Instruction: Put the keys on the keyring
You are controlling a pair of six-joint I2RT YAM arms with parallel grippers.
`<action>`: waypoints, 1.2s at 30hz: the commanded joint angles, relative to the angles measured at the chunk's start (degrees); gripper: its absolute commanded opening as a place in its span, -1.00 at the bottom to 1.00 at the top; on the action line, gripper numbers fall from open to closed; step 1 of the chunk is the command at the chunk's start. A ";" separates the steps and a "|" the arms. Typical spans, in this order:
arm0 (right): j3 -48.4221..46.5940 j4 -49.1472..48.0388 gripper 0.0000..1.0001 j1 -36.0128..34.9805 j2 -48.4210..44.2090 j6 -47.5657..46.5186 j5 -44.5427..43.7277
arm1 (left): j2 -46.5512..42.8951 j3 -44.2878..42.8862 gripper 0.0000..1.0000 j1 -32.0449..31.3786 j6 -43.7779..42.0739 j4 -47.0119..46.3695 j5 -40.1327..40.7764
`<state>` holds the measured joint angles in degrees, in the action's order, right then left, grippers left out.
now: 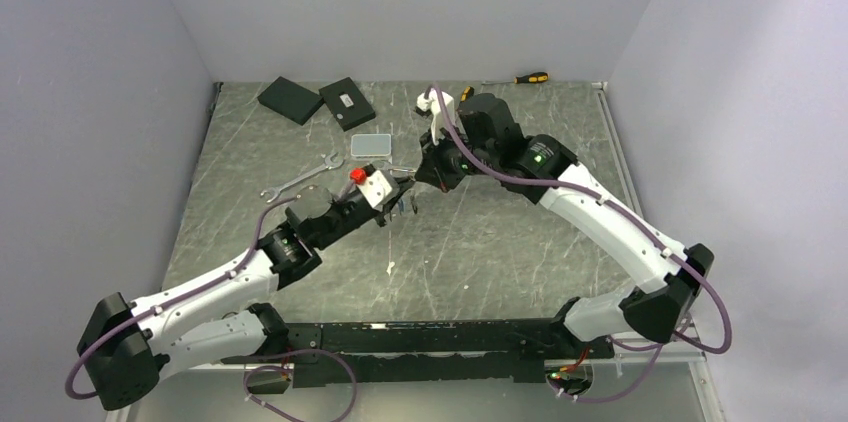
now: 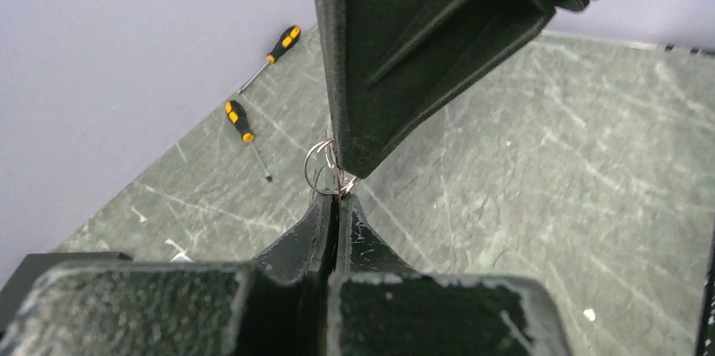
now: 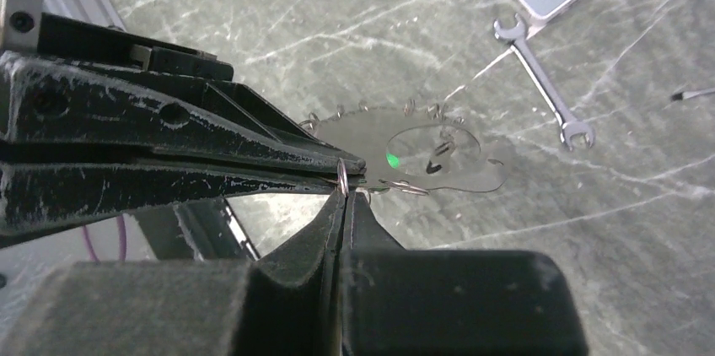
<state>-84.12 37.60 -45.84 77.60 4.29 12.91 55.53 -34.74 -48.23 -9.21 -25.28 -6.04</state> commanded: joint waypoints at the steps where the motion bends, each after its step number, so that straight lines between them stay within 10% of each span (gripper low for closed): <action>1: -6.47 7.46 -1.00 2.48 1.92 -0.99 4.50 | 0.87 -2.36 -1.00 -2.09 -7.64 11.56 3.96; 18: -7.12 12.58 -1.00 2.79 4.89 -2.89 6.17 | 1.99 -1.16 -1.00 -4.14 -6.90 10.82 7.36; 24: 1.39 -2.20 0.04 3.21 -2.07 1.39 4.46 | 2.41 -0.04 -1.00 -4.12 -0.47 5.67 10.24; 36: 28.85 -36.98 0.07 3.19 -18.43 6.80 6.48 | 3.00 -0.93 -1.00 -4.02 10.93 -3.56 11.59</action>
<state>-59.55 16.27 -42.68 60.99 9.72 17.56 59.00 -33.08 -52.31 -3.60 -22.94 4.43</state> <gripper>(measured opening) 0.551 0.024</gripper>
